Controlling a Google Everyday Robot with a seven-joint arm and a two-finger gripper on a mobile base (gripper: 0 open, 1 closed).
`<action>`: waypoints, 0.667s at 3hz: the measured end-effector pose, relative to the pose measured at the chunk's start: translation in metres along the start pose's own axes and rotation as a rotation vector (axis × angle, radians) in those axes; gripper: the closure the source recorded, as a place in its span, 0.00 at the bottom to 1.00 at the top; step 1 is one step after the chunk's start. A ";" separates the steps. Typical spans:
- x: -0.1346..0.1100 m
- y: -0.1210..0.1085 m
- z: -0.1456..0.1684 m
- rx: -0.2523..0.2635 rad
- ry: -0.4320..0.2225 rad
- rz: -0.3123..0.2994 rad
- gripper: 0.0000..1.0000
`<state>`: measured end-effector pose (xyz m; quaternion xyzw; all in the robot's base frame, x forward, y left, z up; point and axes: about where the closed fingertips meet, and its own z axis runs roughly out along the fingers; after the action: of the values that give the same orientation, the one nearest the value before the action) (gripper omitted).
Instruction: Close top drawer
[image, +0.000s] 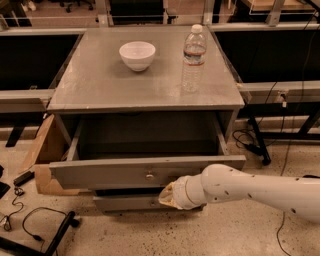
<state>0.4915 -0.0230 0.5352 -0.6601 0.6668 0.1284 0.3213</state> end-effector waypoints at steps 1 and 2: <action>-0.008 -0.025 0.000 0.017 -0.009 -0.019 1.00; -0.016 -0.053 0.000 0.035 -0.020 -0.038 1.00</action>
Offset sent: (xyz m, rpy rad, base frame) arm 0.2239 0.0327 0.1031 0.0539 -0.2316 0.0513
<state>0.5413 -0.0150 0.5583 -0.6657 0.6529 0.1171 0.3419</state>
